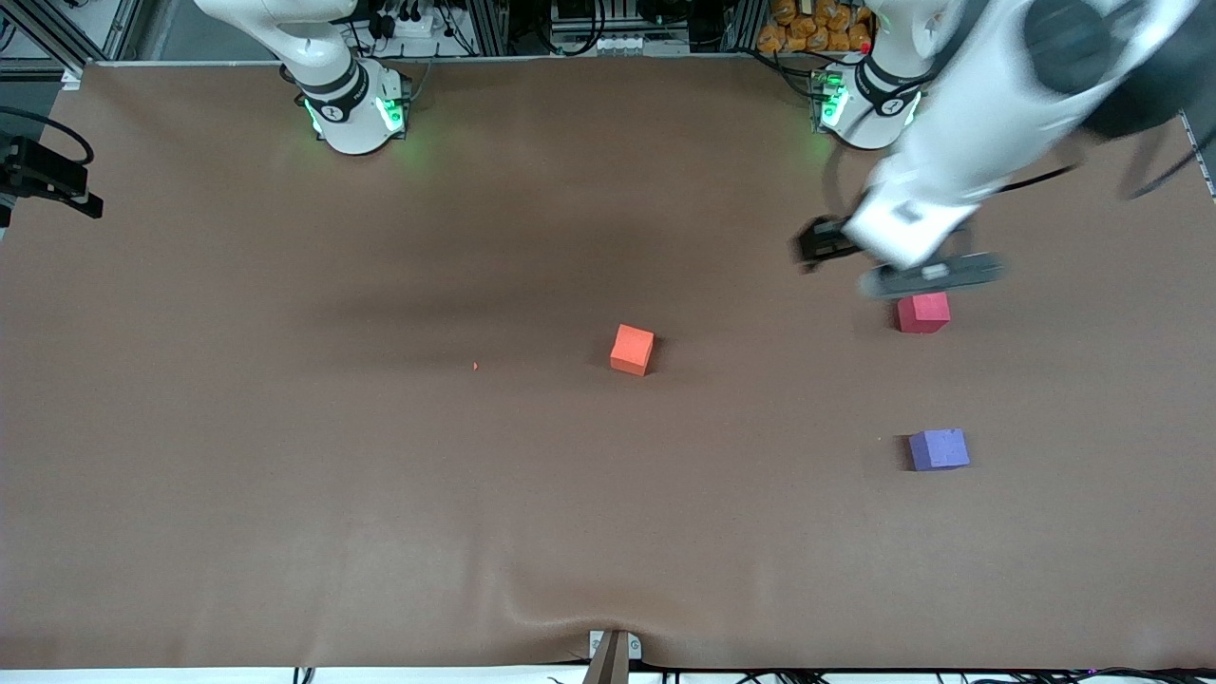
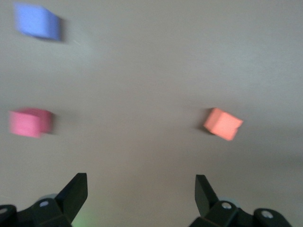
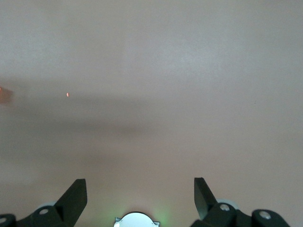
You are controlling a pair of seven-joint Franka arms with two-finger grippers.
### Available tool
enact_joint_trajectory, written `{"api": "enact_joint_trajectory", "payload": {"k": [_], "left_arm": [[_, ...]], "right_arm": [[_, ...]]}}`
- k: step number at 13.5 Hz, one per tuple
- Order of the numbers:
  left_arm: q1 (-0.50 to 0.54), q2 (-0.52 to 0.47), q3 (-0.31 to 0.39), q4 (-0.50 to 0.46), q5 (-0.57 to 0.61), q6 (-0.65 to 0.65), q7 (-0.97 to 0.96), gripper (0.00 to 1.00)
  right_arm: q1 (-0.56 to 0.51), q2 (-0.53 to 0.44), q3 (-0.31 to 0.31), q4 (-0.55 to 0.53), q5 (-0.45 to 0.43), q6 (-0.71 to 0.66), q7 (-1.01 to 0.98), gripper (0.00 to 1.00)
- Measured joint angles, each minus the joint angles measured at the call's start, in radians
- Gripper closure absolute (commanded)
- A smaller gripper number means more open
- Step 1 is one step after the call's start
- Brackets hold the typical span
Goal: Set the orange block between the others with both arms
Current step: 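Reach the left gripper to the orange cube and grasp it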
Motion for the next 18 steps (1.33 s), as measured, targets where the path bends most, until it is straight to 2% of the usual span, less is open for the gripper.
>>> {"api": "enact_joint_trajectory", "payload": {"k": [2,5,7,9,12,14,18], "left_arm": [[-0.117,0.106,-0.004,0.029,0.049,0.051,-0.199,0.00],[-0.284,0.264,0.000,0.125,0.161,0.077,-0.492,0.00],[-0.375,0.360,0.020,0.175,0.200,0.139,-0.639,0.00],[-0.468,0.431,0.087,0.196,0.225,0.204,-0.744,0.00],[-0.608,0.494,0.231,0.210,0.232,0.277,-0.838,0.00],[-0.655,0.517,0.284,0.214,0.232,0.315,-0.916,0.00],[-0.659,0.542,0.300,0.215,0.233,0.327,-1.083,0.00]], "right_arm": [[0.001,0.000,0.002,0.001,0.002,0.000,0.000,0.00],[0.001,0.000,0.003,0.001,0.003,0.000,0.000,0.00],[0.001,0.000,0.003,0.001,0.003,0.001,0.000,0.00],[0.001,0.000,0.002,0.001,0.003,0.002,0.000,0.00],[0.000,0.000,-0.003,0.001,0.003,0.003,0.000,0.00],[-0.002,0.000,-0.006,0.001,0.003,0.003,0.000,0.00],[-0.003,0.000,-0.007,0.001,0.003,0.005,0.000,0.00]]}}
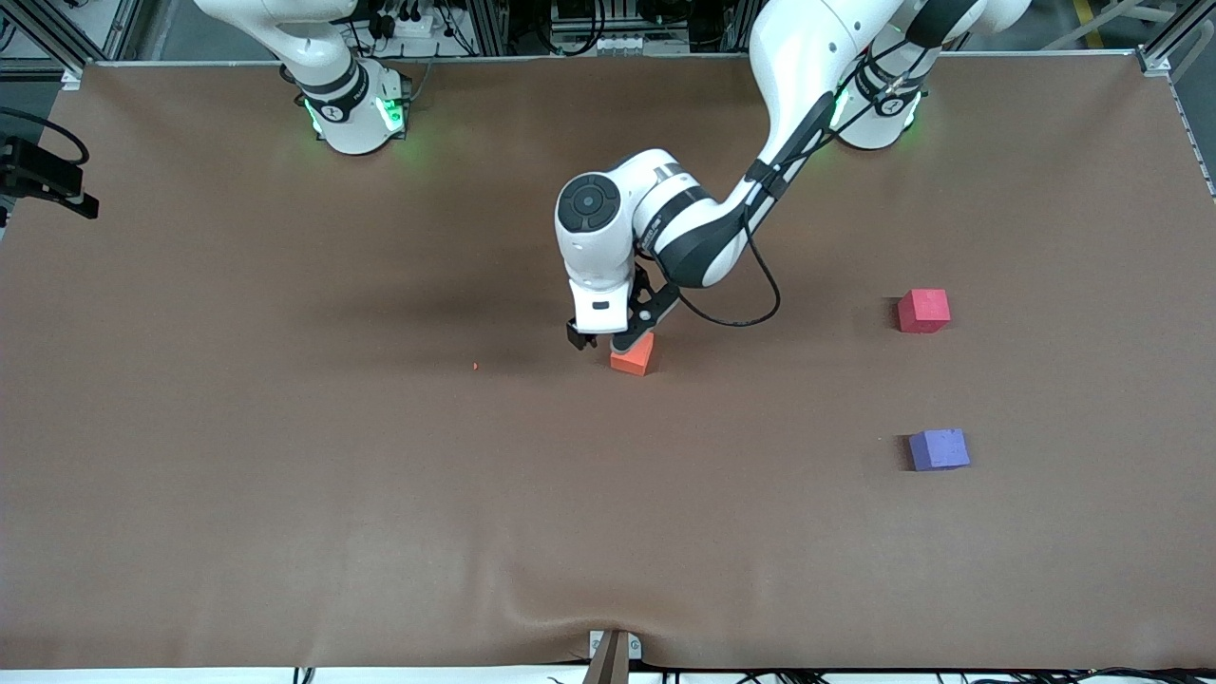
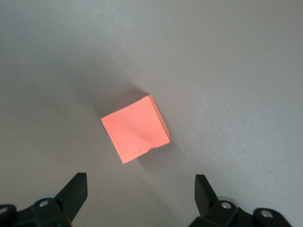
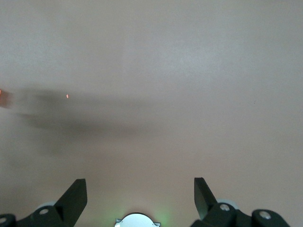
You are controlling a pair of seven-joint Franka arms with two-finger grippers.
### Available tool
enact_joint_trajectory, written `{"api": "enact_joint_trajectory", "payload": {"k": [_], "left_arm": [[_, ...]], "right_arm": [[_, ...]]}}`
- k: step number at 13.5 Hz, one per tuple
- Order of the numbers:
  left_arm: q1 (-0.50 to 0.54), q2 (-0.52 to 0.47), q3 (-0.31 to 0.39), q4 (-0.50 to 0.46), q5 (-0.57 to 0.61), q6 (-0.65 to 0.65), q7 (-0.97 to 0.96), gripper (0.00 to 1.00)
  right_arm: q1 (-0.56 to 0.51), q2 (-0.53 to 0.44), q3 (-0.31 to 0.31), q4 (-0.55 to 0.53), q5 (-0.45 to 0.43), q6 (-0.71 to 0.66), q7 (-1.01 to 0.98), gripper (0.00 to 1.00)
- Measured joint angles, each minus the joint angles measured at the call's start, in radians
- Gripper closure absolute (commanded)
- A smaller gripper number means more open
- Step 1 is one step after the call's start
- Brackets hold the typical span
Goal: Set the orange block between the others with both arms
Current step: 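Reach the left gripper to the orange cube and grasp it, then carry the orange cube with the left gripper toward the pink cube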
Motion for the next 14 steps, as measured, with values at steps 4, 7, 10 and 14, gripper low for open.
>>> {"api": "enact_joint_trajectory", "payload": {"k": [4,7,10,14], "left_arm": [[0.006,0.031,0.011,-0.008,0.002,-0.003,-0.186,0.00],[0.012,0.055,0.013,-0.009,0.002,-0.006,-0.281,0.00],[0.016,0.065,0.028,-0.016,0.003,-0.011,-0.313,0.00],[0.017,0.067,0.030,-0.017,0.003,-0.012,-0.344,0.00]], "right_arm": [[-0.001,0.002,-0.001,0.000,0.000,0.025,0.000,0.00],[-0.001,0.002,-0.001,0.000,0.000,0.027,0.000,0.00],[0.001,0.002,0.003,0.000,0.000,0.028,0.000,0.00],[0.002,0.002,0.003,0.000,0.000,0.029,0.000,0.00]]}}
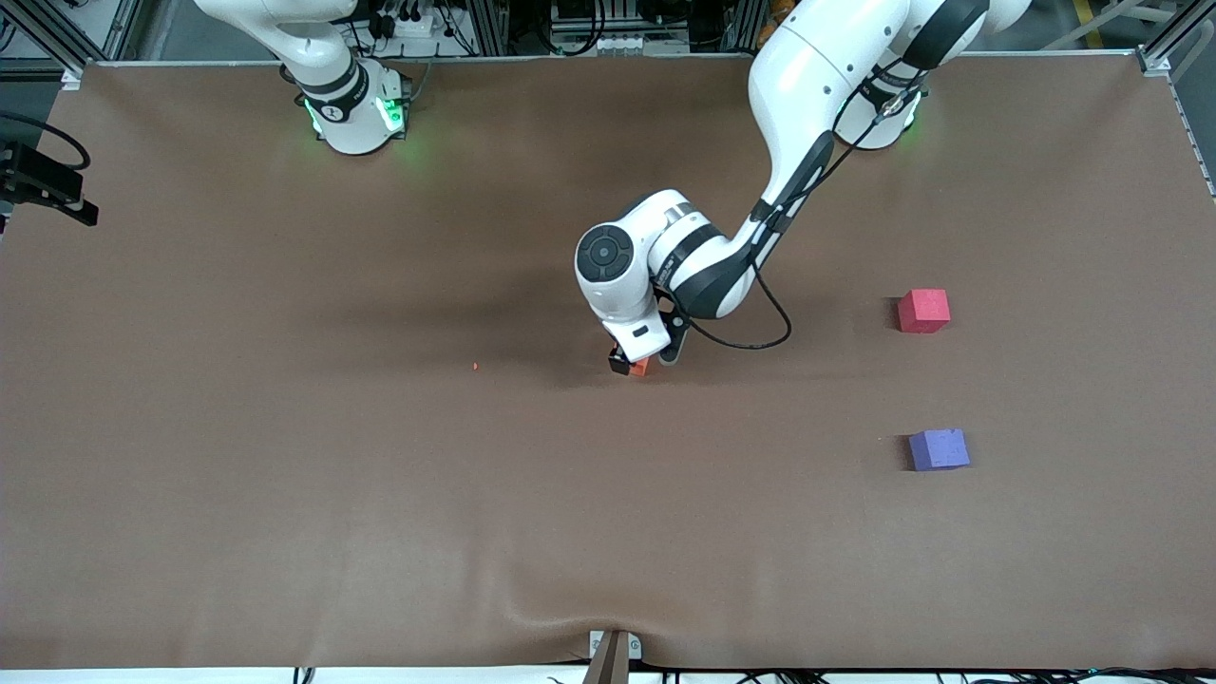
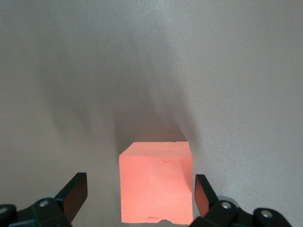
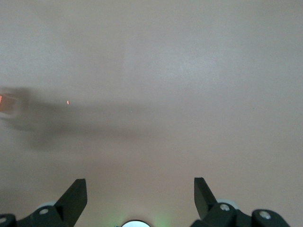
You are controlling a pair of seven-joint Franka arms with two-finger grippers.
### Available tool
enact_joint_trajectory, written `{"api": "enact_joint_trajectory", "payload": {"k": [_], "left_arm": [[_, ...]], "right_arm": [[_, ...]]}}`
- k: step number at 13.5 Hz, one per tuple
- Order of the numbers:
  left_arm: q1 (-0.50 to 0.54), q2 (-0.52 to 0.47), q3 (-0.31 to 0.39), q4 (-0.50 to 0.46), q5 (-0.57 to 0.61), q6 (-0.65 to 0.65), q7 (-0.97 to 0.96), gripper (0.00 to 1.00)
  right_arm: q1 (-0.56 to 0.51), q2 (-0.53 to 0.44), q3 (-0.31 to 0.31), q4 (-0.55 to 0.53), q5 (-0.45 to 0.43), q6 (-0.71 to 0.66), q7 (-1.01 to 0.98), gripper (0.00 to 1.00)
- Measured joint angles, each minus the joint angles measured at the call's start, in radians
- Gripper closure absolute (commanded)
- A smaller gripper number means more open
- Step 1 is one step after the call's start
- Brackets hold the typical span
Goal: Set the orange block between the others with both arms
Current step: 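Carry the orange cube with the left gripper toward the pink cube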
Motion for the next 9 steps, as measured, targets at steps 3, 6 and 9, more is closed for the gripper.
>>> {"api": "enact_joint_trajectory", "payload": {"k": [3,6,9], "left_arm": [[0.000,0.007,0.000,-0.001,0.000,0.003,-0.005,0.00],[-0.001,0.022,0.004,-0.001,0.000,0.034,-0.009,0.00],[-0.001,0.033,0.007,-0.001,0.000,0.068,-0.012,0.38]], "right_arm": [[0.000,0.000,0.000,0.000,0.000,0.000,0.000,0.00],[0.000,0.000,0.001,0.000,0.007,-0.001,0.000,0.00],[0.000,0.000,0.001,-0.001,0.013,-0.004,0.000,0.00]]}}
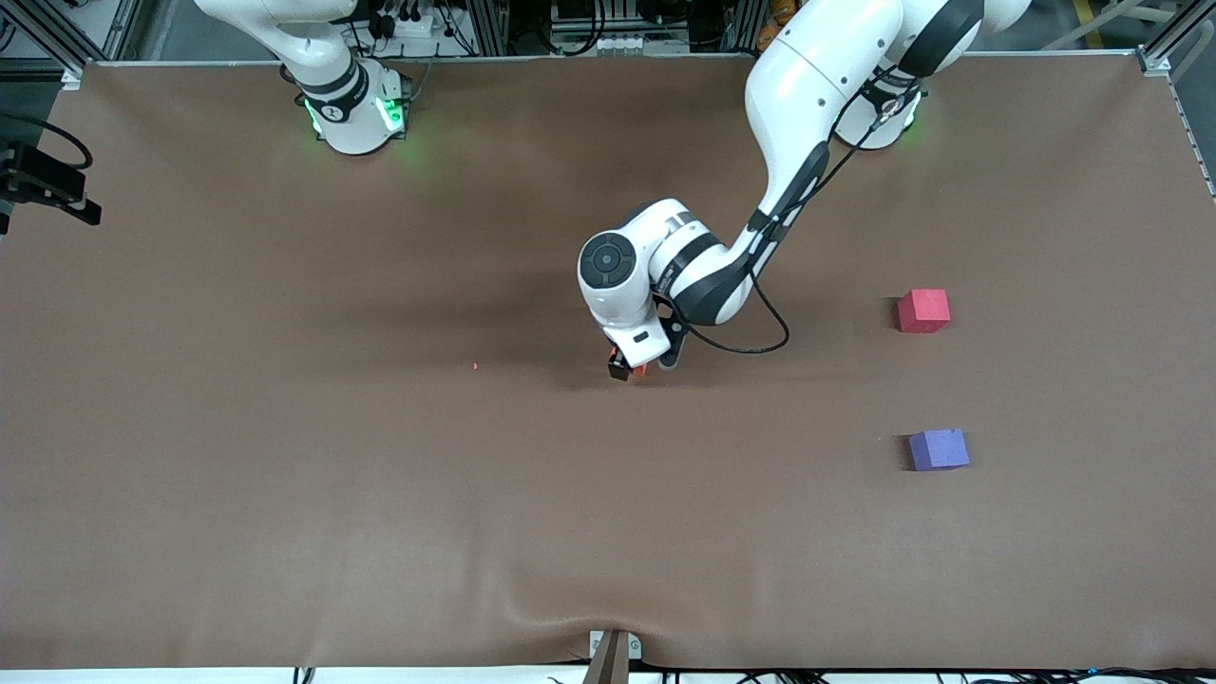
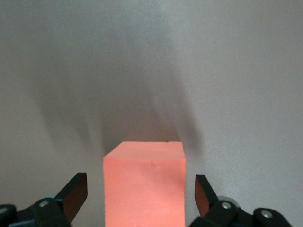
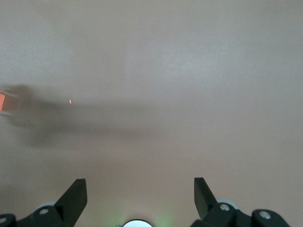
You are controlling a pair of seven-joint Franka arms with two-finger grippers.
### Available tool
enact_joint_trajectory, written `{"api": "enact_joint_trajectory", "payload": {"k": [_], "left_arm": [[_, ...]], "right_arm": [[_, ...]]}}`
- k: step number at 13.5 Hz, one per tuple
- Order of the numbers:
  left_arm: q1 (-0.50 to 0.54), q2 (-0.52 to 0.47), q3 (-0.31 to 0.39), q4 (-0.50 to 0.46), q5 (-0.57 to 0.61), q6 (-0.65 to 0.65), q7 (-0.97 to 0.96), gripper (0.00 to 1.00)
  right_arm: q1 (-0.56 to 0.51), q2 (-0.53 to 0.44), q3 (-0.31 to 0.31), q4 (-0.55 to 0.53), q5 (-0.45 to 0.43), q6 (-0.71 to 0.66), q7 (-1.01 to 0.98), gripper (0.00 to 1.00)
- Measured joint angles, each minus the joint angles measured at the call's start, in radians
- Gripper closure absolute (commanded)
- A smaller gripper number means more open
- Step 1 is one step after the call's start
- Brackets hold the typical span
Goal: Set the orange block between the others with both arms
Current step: 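Carry the orange cube with the left gripper toward the pink cube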
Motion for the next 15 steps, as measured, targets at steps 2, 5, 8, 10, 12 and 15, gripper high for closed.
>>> {"api": "enact_joint_trajectory", "payload": {"k": [2,5,8,10,12,15], "left_arm": [[-0.001,0.007,0.000,0.000,0.000,0.011,0.000,0.87],[0.001,0.010,0.002,0.006,0.000,0.017,0.049,1.00],[0.029,-0.007,0.005,0.022,0.001,0.024,0.165,1.00],[0.082,-0.049,0.002,0.027,0.001,-0.006,0.292,1.00],[0.120,-0.112,-0.001,0.030,0.001,-0.107,0.464,1.00],[0.178,-0.225,-0.003,0.013,-0.001,-0.229,0.661,1.00]], "right_arm": [[0.000,0.000,0.000,0.000,0.007,0.000,0.000,0.00],[0.001,0.000,0.001,0.000,0.017,0.000,0.000,0.00],[0.011,0.000,0.006,0.000,0.021,0.001,0.000,0.00],[0.022,0.000,0.008,0.000,0.022,0.001,0.000,0.00],[0.028,0.000,0.010,0.000,0.022,0.001,0.000,0.00],[0.028,0.000,0.010,0.001,0.022,0.000,0.000,0.00]]}}
